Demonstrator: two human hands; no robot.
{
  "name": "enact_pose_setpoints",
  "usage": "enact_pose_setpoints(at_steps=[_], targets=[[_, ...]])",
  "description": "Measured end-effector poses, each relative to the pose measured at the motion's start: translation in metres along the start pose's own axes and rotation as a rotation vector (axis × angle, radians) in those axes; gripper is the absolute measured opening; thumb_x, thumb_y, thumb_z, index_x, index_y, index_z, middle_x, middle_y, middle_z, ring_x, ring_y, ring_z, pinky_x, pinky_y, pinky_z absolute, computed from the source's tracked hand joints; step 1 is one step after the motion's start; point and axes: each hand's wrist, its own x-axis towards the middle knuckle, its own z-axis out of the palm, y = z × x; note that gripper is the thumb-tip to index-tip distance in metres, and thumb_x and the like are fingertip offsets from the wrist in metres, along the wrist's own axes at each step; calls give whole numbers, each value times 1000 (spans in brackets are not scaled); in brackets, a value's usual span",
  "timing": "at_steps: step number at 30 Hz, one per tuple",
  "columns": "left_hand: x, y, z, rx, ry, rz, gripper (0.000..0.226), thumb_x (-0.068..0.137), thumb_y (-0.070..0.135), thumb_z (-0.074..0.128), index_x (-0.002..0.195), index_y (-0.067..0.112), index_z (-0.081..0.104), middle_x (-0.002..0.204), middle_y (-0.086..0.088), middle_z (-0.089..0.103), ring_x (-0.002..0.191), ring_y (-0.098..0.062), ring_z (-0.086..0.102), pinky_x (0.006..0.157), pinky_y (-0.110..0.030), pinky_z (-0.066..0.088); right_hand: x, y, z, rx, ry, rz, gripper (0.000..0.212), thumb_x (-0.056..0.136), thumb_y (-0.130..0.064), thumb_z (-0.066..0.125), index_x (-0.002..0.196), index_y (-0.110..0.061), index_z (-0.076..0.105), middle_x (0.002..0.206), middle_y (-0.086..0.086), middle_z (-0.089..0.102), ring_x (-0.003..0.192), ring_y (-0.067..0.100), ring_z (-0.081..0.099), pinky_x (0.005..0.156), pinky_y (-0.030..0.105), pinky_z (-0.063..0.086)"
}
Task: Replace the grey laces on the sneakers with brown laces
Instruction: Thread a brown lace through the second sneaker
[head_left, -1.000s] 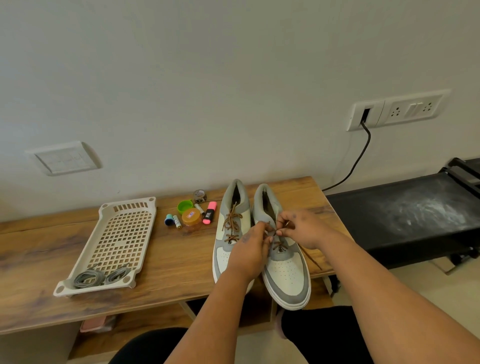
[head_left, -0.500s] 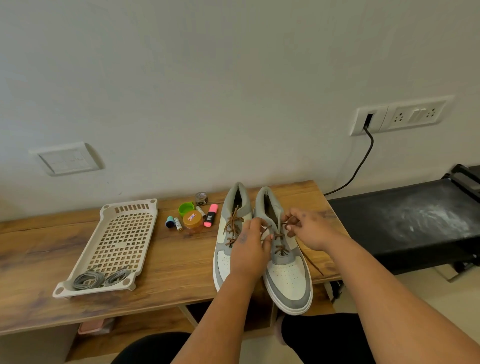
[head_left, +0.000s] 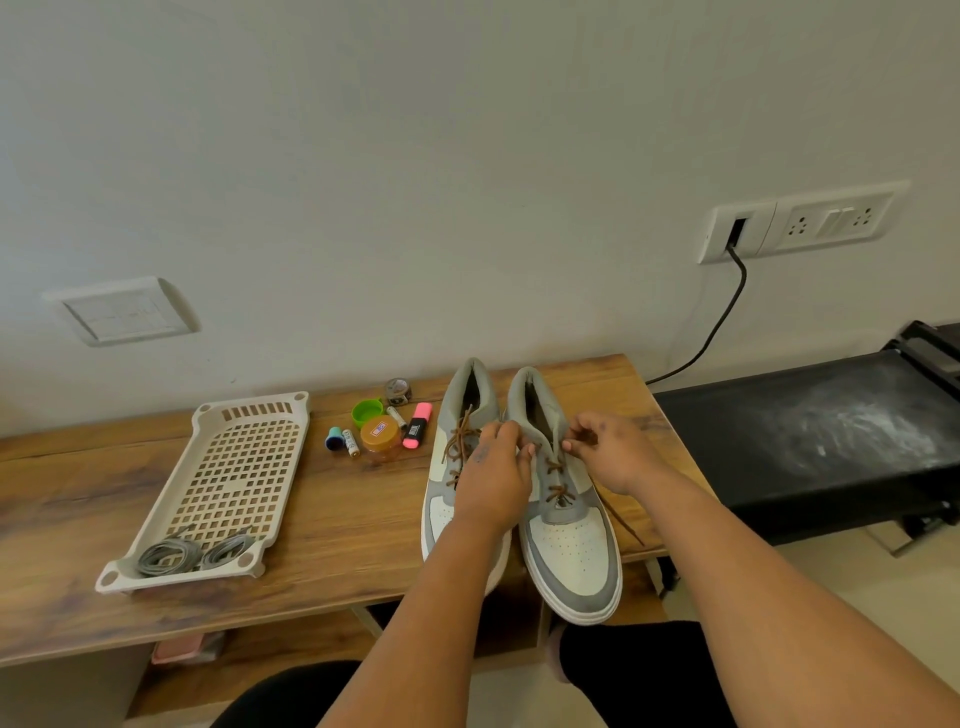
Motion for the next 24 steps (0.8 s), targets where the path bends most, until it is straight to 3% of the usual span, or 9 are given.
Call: enact_pose_setpoints(at_steps=[7, 11, 13, 17, 21, 24], targets=[[7, 0, -31, -254, -223, -132, 19, 103, 26, 47, 103, 10, 56, 99, -9, 64, 82, -16, 55, 77, -35, 48, -2, -3, -10, -47, -62, 32, 13, 100, -26, 52, 99, -15, 59, 95, 2, 60, 82, 12, 51, 63, 24, 37], [9, 2, -37, -157, -284, -173, 14, 104, 27, 45, 100, 16, 52, 91, 2, 69, 81, -15, 61, 70, -28, 47, -5, -9, -12, -115, -124, 60, 13, 103, -29, 45, 99, -19, 53, 95, 0, 56, 90, 16, 50, 72, 30, 38], [8, 8, -40, -88, -259, -164, 12, 104, 29, 45, 106, 17, 49, 88, 2, 68, 79, -14, 61, 68, -29, 48, -7, -15, -16, -158, -161, 65, 12, 104, -31, 41, 101, -22, 49, 95, -3, 53, 95, 17, 49, 78, 32, 38], [9, 26, -57, 49, -132, -190, 30, 103, 24, 46, 130, 10, 44, 100, -5, 60, 87, -19, 60, 71, -30, 46, -15, -29, -32, -72, -206, 131, 12, 103, -32, 45, 105, -22, 50, 93, -3, 59, 82, 10, 52, 64, 26, 38], [15, 46, -91, -29, 44, -238, 27, 101, 12, 37, 124, 4, 48, 106, -15, 62, 90, -27, 57, 72, -35, 43, -22, -37, -52, 389, -74, 189, 16, 103, -27, 48, 105, -14, 56, 85, 1, 61, 81, 16, 61, 78, 35, 52], [15, 67, -112, -191, 191, -193, 24, 101, 13, 35, 111, 4, 55, 94, -8, 58, 74, -14, 48, 61, -30, 36, -32, -52, -73, 779, -2, 141, 18, 103, -20, 47, 98, -10, 61, 76, 3, 55, 69, 15, 57, 74, 34, 53]])
